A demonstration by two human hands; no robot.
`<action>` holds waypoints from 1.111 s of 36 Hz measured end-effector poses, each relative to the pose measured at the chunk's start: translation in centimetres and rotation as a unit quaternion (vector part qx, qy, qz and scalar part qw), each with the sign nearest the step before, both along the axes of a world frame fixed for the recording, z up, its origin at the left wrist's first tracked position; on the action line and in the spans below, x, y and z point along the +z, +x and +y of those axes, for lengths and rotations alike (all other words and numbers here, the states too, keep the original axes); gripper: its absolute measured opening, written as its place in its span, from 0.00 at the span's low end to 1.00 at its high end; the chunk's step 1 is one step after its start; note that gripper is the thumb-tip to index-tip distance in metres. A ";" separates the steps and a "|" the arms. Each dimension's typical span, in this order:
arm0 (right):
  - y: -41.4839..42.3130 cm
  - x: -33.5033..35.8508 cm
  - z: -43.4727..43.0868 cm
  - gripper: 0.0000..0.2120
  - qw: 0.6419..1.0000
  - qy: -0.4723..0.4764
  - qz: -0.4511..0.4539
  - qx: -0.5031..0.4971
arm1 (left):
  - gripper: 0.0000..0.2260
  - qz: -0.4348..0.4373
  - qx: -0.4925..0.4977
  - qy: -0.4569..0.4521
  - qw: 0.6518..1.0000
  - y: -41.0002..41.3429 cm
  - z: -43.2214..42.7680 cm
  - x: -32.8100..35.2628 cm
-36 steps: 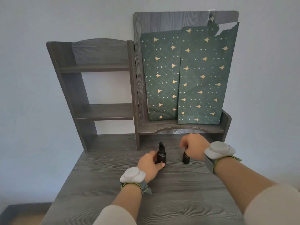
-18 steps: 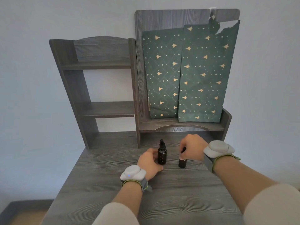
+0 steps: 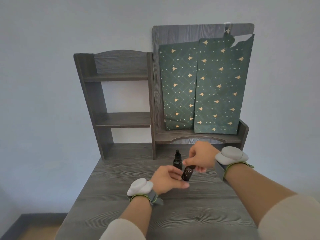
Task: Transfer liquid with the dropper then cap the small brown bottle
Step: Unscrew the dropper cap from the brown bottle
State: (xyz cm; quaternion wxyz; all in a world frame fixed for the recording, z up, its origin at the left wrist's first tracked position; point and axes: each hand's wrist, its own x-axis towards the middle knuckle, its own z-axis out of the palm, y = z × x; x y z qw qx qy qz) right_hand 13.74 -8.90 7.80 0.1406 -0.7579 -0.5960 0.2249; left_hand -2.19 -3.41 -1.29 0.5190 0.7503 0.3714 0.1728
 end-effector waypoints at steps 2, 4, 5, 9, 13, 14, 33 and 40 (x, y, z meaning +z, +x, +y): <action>-0.4 0.1 -0.1 0.16 1.000 0.003 -0.002 0.001 | 0.16 -0.028 0.002 -0.001 1.000 0.2 -0.3 0.6; -0.7 0.2 -0.2 0.15 1.000 0.008 -0.004 -0.002 | 0.13 -0.037 0.008 0.013 0.999 0.3 -0.5 0.9; -0.8 0.3 -0.2 0.15 1.000 0.010 -0.005 -0.003 | 0.13 -0.037 0.013 0.021 0.999 0.3 -0.6 1.1; -0.9 0.7 -0.3 0.16 1.000 0.005 0.006 0.003 | 0.14 -0.037 0.035 0.043 0.998 0.3 -0.6 1.0; -0.8 0.9 -0.4 0.16 1.000 0.007 -0.004 0.009 | 0.14 -0.045 0.042 0.054 0.997 0.3 -0.7 1.0; -0.8 1.0 -0.4 0.16 1.000 0.011 -0.008 0.011 | 0.14 -0.046 0.040 0.054 0.997 0.4 -0.7 1.1; -0.7 0.9 -0.2 0.09 0.999 -0.007 -0.011 0.044 | 0.12 -0.020 -0.045 0.029 0.998 0.3 -0.7 2.1; -0.9 1.1 -0.3 0.03 0.997 -0.030 0.035 0.064 | 0.11 -0.011 -0.058 0.005 0.998 -0.1 -0.5 1.9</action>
